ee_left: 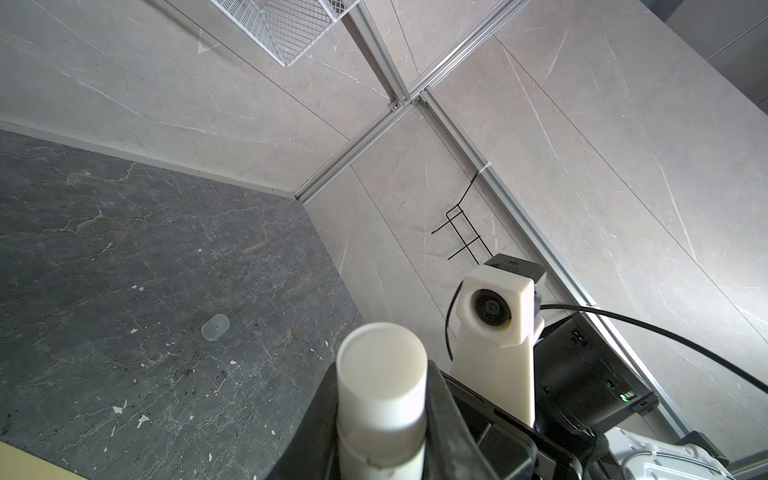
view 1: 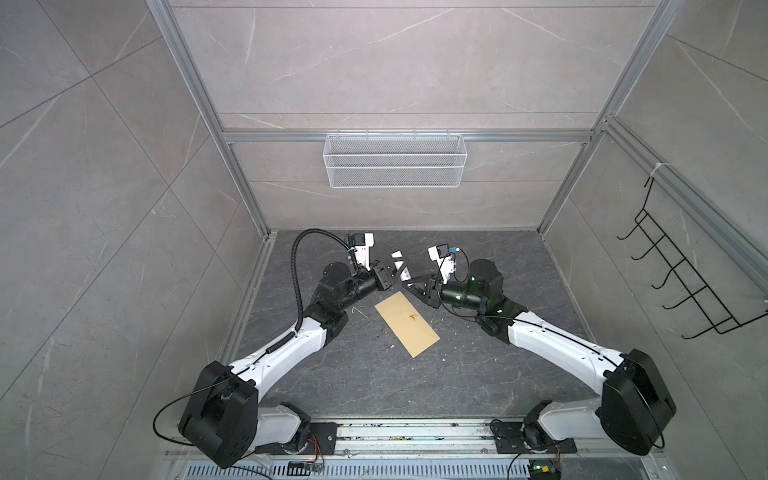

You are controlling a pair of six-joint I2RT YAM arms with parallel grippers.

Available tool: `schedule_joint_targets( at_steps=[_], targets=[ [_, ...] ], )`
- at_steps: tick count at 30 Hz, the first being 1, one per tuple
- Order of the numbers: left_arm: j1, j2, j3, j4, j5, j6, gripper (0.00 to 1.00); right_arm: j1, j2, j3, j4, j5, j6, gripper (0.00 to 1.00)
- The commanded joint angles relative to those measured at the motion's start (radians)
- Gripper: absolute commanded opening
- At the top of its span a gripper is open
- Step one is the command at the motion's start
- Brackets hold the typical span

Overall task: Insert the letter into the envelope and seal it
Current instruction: 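Lower the glue stick onto the envelope with the right gripper and raise it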

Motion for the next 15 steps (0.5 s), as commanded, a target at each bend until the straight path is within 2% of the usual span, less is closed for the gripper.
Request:
schedule_joint_targets(
  at_steps=[1, 4, 7, 9, 12, 15],
  targets=[
    [0.001, -0.01, 0.011, 0.05, 0.008, 0.026, 0.0, 0.092, -0.05, 0.093, -0.272, 0.526, -0.207, 0.0],
    [0.002, -0.001, 0.014, 0.046, 0.004, 0.026, 0.0, 0.255, 0.0, 0.195, -0.375, 0.967, -0.383, 0.0],
    [0.001, 0.007, 0.02, 0.046, 0.004, 0.026, 0.0, 0.372, 0.112, 0.287, -0.389, 1.315, -0.53, 0.0],
    [0.001, 0.01, 0.022, 0.044, 0.004, 0.026, 0.0, 0.426, 0.187, 0.33, -0.343, 1.501, -0.642, 0.0],
    [0.001, 0.008, 0.022, 0.041, 0.003, 0.026, 0.0, 0.473, 0.27, 0.347, -0.19, 1.64, -0.828, 0.0],
    [0.001, 0.005, 0.02, 0.035, 0.002, 0.031, 0.0, 0.49, 0.287, 0.346, -0.15, 1.633, -0.858, 0.0]
  ],
)
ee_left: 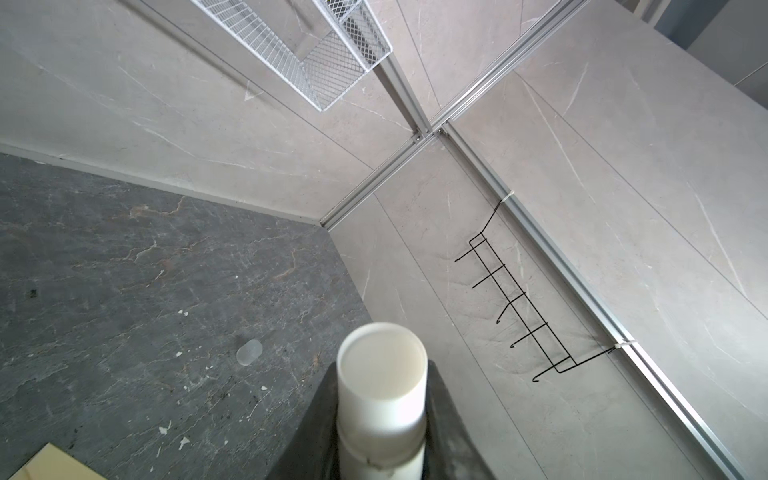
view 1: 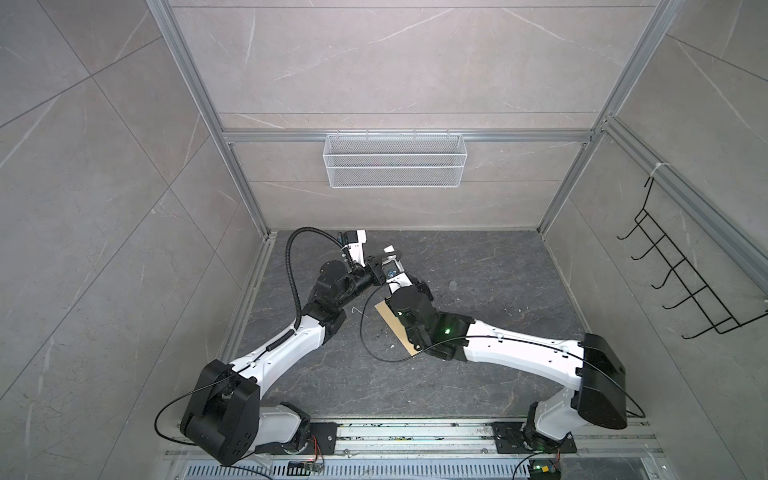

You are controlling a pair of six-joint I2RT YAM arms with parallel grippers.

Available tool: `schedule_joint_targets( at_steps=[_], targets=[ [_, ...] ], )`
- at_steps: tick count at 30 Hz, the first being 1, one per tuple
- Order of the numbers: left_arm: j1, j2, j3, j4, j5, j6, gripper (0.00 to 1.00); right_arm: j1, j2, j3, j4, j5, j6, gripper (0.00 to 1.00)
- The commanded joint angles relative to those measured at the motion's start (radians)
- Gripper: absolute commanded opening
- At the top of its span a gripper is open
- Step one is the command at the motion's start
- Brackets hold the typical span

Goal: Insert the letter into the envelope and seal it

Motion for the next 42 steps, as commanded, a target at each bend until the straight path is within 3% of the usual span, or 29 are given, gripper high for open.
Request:
schedule_joint_targets(
  at_steps=[1, 4, 7, 14, 20, 24, 32, 37, 42],
  targets=[
    [-0.024, -0.008, 0.018, 0.03, 0.065, 0.019, 0.0, 0.01, 0.011, 0.026, 0.085, 0.141, -0.147, 0.0],
    [-0.024, -0.011, 0.018, 0.032, 0.067, 0.02, 0.0, 0.002, -0.054, -0.01, 0.022, -0.01, -0.046, 0.05],
    [-0.024, -0.016, 0.017, 0.039, 0.076, 0.021, 0.0, -0.051, -0.154, -0.051, -0.078, -0.275, 0.09, 0.23],
    [-0.024, -0.027, 0.015, 0.066, 0.095, 0.003, 0.0, -0.34, -0.37, -0.224, -0.054, -1.143, 0.352, 0.72],
    [-0.024, -0.021, 0.017, 0.104, 0.12, -0.024, 0.0, -0.503, -0.37, -0.284, 0.071, -1.541, 0.514, 0.76],
    [-0.024, -0.021, 0.018, 0.11, 0.126, -0.03, 0.0, -0.559, -0.337, -0.325, 0.221, -1.658, 0.632, 0.71],
    [-0.024, -0.021, 0.018, 0.117, 0.127, -0.033, 0.0, -0.576, -0.262, -0.309, 0.323, -1.75, 0.718, 0.62],
    [-0.024, -0.018, 0.016, 0.124, 0.128, -0.039, 0.0, -0.576, -0.23, -0.3, 0.354, -1.765, 0.746, 0.47],
    [-0.024, -0.018, 0.016, 0.123, 0.128, -0.039, 0.0, -0.576, -0.222, -0.299, 0.366, -1.759, 0.762, 0.24]
  ],
)
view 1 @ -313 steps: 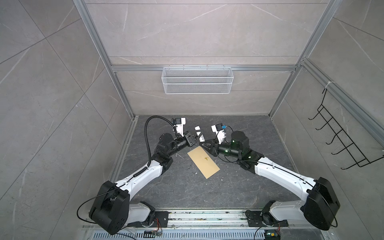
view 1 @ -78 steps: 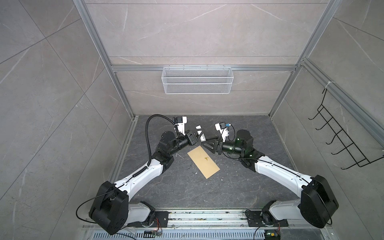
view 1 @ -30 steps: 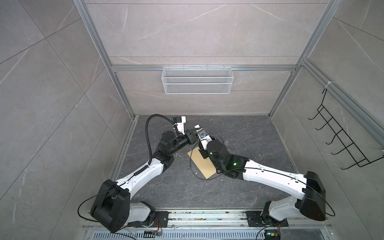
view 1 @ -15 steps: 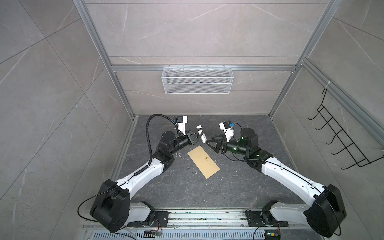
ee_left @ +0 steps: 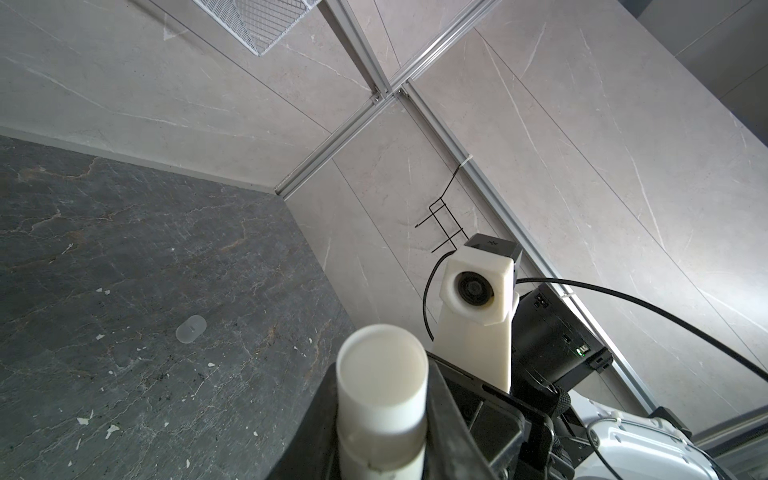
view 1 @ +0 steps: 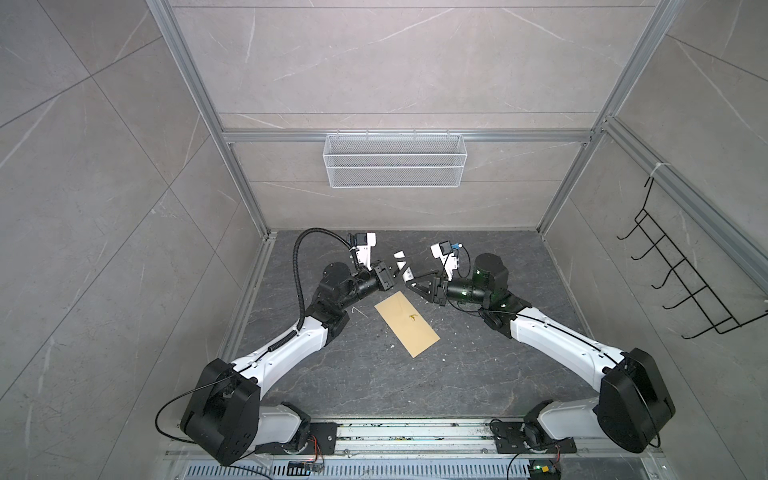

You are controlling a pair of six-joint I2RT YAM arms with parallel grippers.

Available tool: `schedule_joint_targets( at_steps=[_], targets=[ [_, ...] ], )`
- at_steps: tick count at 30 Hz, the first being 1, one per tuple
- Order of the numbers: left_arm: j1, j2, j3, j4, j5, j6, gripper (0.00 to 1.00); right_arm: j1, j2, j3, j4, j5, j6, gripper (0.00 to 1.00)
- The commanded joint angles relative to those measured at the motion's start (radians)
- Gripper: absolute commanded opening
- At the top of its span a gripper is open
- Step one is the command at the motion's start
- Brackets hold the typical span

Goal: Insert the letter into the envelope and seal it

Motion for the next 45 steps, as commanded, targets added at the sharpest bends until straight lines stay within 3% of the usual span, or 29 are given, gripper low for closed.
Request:
schedule_joint_targets(
  at_steps=[1, 6, 9, 13, 17, 20, 23, 25, 30, 32, 36, 42, 45],
  targets=[
    [0.003, -0.015, 0.015, 0.071, 0.016, 0.004, 0.0, -0.002, 0.011, 0.012, 0.045, -0.012, 0.027, 0.2],
    [0.003, -0.009, 0.013, 0.059, 0.01, 0.013, 0.0, -0.001, -0.006, 0.017, -0.004, 0.074, 0.011, 0.06],
    [0.003, -0.009, 0.013, 0.038, -0.003, 0.025, 0.0, 0.028, -0.044, 0.034, -0.149, 0.273, -0.08, 0.0],
    [0.003, -0.004, 0.015, 0.018, -0.017, 0.035, 0.0, 0.23, -0.103, 0.088, -0.364, 0.844, -0.336, 0.0],
    [0.003, 0.005, 0.018, 0.015, -0.022, 0.036, 0.0, 0.429, -0.039, 0.161, -0.393, 1.412, -0.564, 0.0],
    [0.003, 0.012, 0.019, 0.015, -0.024, 0.036, 0.0, 0.517, 0.068, 0.227, -0.364, 1.701, -0.727, 0.0],
    [0.003, 0.016, 0.021, 0.012, -0.025, 0.037, 0.0, 0.555, 0.151, 0.26, -0.302, 1.804, -0.847, 0.0],
    [0.003, 0.014, 0.021, 0.011, -0.024, 0.037, 0.0, 0.562, 0.16, 0.257, -0.294, 1.785, -0.849, 0.02],
    [0.003, 0.006, 0.019, 0.002, -0.014, 0.065, 0.0, 0.543, 0.027, 0.172, -0.315, 1.521, -0.712, 0.27],
    [0.003, 0.001, 0.019, -0.003, -0.006, 0.091, 0.0, 0.503, -0.05, 0.122, -0.321, 1.36, -0.637, 0.38],
    [0.003, -0.017, 0.011, -0.015, 0.006, 0.193, 0.0, 0.34, -0.196, 0.036, -0.354, 0.908, -0.492, 0.7],
    [0.003, -0.068, -0.014, -0.014, 0.034, 0.399, 0.0, 0.189, -0.298, -0.015, -0.375, 0.408, -0.429, 0.84],
    [0.001, -0.104, -0.031, -0.018, 0.056, 0.511, 0.0, 0.16, -0.312, -0.006, -0.412, 0.268, -0.428, 0.87]
  ],
)
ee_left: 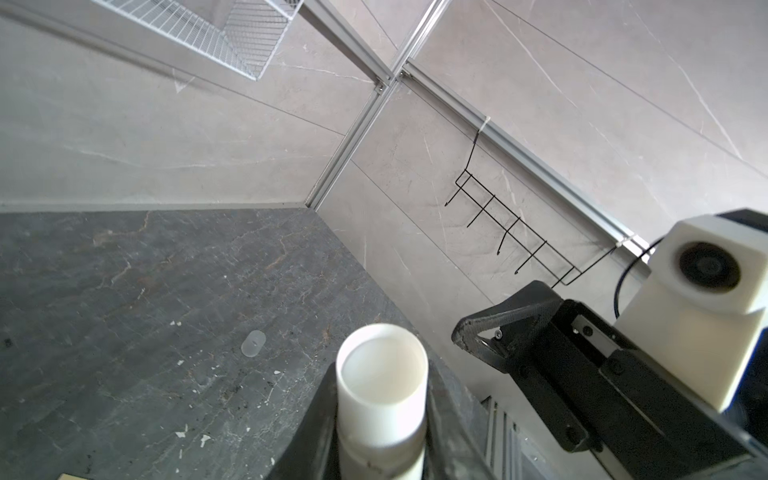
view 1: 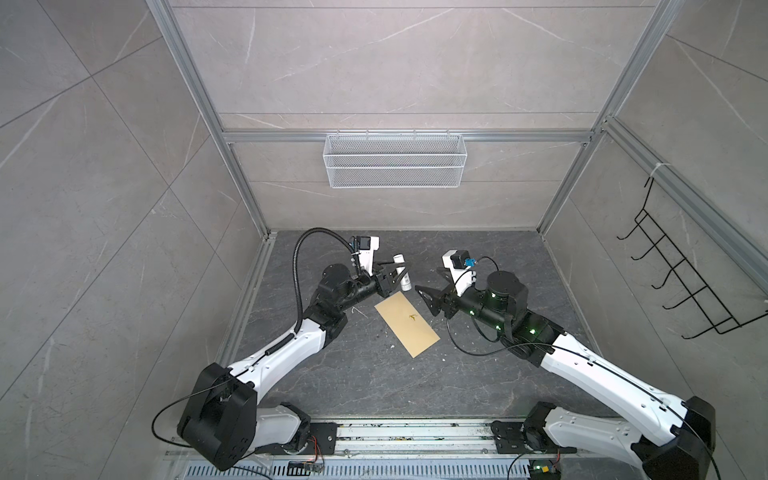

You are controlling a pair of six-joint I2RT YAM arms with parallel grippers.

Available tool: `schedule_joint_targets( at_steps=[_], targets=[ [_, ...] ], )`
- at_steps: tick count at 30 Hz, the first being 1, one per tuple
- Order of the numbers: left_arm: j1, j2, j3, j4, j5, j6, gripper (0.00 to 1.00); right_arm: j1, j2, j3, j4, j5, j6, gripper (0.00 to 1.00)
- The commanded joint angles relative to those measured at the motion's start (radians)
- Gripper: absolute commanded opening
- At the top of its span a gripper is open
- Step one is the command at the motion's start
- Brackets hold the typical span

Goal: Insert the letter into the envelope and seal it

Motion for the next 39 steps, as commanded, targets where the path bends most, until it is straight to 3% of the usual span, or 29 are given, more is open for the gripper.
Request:
schedule_joint_targets(
  at_steps=[1, 7, 14, 19, 24, 28, 33, 39],
  targets=[
    [0.001, -0.07, -0.011, 0.037, 0.038, 0.204, 0.0, -0.023, -0.014, -0.007, -0.065, -0.307, 0.036, 0.88],
    [-0.003, -0.119, -0.035, 0.014, 0.041, 0.354, 0.0, -0.045, -0.014, 0.017, -0.146, -0.384, -0.004, 0.91],
    [-0.009, -0.122, -0.033, 0.016, 0.058, 0.407, 0.0, -0.057, 0.002, 0.03, -0.167, -0.369, -0.025, 0.92],
    [-0.01, -0.104, -0.027, 0.042, 0.025, 0.335, 0.0, -0.057, 0.003, 0.035, -0.17, -0.309, -0.03, 0.92],
    [-0.01, -0.054, 0.021, 0.023, -0.021, 0.149, 0.0, -0.058, -0.001, 0.049, -0.188, -0.243, -0.033, 0.92],
    [-0.01, 0.001, 0.049, 0.048, 0.053, 0.087, 0.0, -0.057, -0.017, 0.042, -0.189, -0.177, -0.03, 0.92],
    [-0.01, 0.002, 0.045, -0.059, 0.01, 0.207, 0.0, -0.062, -0.006, 0.082, -0.303, -0.019, -0.019, 0.93],
    [-0.026, -0.007, -0.004, -0.064, -0.012, 0.373, 0.0, -0.069, 0.004, 0.104, -0.35, 0.002, 0.015, 0.95]
  ],
)
